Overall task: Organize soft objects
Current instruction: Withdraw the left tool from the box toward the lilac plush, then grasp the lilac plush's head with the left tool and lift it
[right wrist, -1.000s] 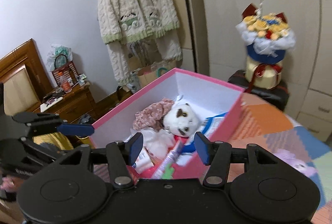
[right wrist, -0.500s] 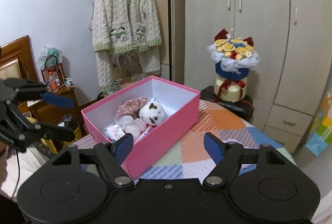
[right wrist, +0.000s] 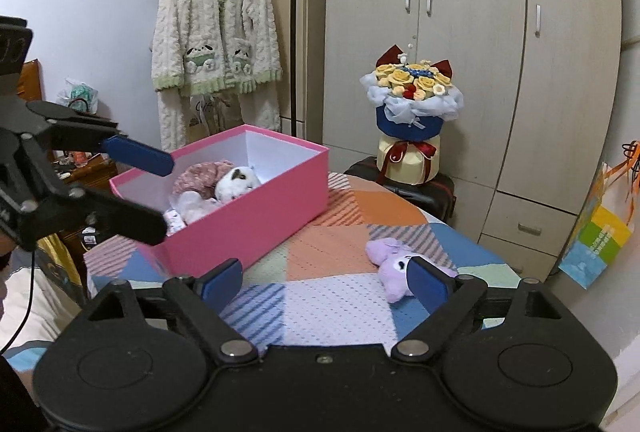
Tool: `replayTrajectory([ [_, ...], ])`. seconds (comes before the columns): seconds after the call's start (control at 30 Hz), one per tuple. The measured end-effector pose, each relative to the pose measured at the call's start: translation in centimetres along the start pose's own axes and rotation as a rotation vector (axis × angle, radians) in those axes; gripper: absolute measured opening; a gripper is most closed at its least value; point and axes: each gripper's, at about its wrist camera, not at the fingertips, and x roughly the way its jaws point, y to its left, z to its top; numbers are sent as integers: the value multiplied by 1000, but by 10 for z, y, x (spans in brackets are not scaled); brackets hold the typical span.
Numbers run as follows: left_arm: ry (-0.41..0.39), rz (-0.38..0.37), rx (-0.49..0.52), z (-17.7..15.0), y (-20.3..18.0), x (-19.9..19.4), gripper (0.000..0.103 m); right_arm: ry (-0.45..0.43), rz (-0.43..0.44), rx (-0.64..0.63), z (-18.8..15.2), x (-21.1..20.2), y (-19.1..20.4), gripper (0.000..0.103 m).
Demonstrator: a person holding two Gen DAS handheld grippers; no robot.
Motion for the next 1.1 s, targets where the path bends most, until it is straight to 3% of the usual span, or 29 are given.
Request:
replayTrajectory([
  [0.13, 17, -25, -98, 6, 6, 38, 87, -15, 27, -6, -5, 18, -19, 95],
  [0.3, 93, -34, -194, 5, 10, 95, 87, 10, 10, -31, -17, 78, -40, 96],
  [0.47, 110, 20, -262, 4, 24, 142, 85, 25, 35, -24, -24, 126, -70, 96],
  [0.63, 120, 57, -417, 6, 45, 190, 83, 9, 78, -3, -28, 168, -102, 96],
  [0.73, 126, 72, -474, 7, 52, 214, 77, 53, 117, -8, -24, 193, -117, 96],
  [0.9, 148, 99, -515, 1, 56, 239, 73, 116, 237, 49, -28, 209, -136, 96],
  [1.1, 199, 104, -514, -9, 55, 256, 59, 147, 271, 73, -41, 205, -136, 96],
])
